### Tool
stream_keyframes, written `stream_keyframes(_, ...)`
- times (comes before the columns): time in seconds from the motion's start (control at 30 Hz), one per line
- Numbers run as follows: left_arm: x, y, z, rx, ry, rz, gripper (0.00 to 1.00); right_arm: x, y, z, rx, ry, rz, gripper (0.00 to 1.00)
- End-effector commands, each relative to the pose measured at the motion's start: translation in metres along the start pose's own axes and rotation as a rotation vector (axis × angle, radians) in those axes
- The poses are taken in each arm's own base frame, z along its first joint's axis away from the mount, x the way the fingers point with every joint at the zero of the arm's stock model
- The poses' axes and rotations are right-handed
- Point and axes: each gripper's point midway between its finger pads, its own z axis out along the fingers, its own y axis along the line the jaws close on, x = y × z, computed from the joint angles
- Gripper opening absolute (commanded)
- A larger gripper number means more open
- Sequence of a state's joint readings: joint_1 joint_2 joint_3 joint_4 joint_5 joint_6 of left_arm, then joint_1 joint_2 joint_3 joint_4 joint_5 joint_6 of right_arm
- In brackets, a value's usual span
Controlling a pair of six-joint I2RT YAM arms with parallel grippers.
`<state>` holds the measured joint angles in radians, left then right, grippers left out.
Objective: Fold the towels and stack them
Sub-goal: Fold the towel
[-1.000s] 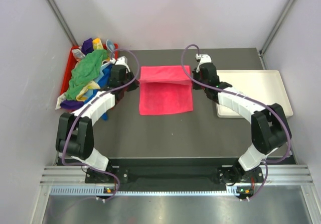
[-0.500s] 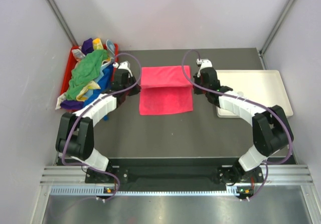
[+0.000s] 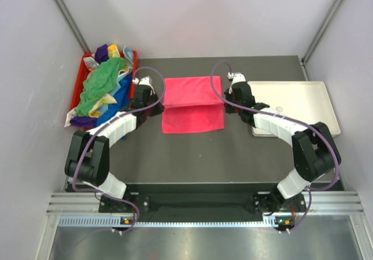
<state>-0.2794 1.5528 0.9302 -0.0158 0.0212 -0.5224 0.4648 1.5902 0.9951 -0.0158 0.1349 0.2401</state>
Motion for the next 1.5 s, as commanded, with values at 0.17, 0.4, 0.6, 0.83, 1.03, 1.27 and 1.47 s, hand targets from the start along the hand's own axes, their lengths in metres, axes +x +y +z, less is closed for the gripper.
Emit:
stream_keyframes(0.17,-0.050,0.005,-0.027,-0.070,-0.152,0.021,0.00,-0.053,-0.011,-0.024,0.063,-0.134,0.010,0.00)
stream_keyframes(0.4,-0.045,0.007,-0.032,-0.068,-0.150,0.015,0.00,-0.050,-0.012,-0.030,0.064,-0.136,0.011,0.00)
stream_keyframes(0.6,-0.028,0.014,-0.031,-0.068,-0.123,0.006,0.00,-0.035,-0.010,-0.028,0.057,-0.111,0.011,0.00)
stream_keyframes(0.83,0.008,0.026,-0.022,-0.072,-0.045,-0.006,0.00,-0.005,-0.002,-0.019,0.040,-0.067,0.017,0.00)
stream_keyframes(1.03,0.031,0.030,-0.012,-0.056,-0.005,-0.021,0.00,0.021,-0.002,-0.010,0.046,-0.018,0.012,0.00)
stream_keyframes(1.27,0.047,0.030,-0.008,-0.055,0.044,-0.021,0.00,0.037,-0.001,-0.006,0.041,0.021,0.000,0.02)
stream_keyframes(1.47,0.056,0.035,-0.006,-0.070,0.071,-0.020,0.00,0.054,0.002,-0.006,0.033,0.055,-0.008,0.04)
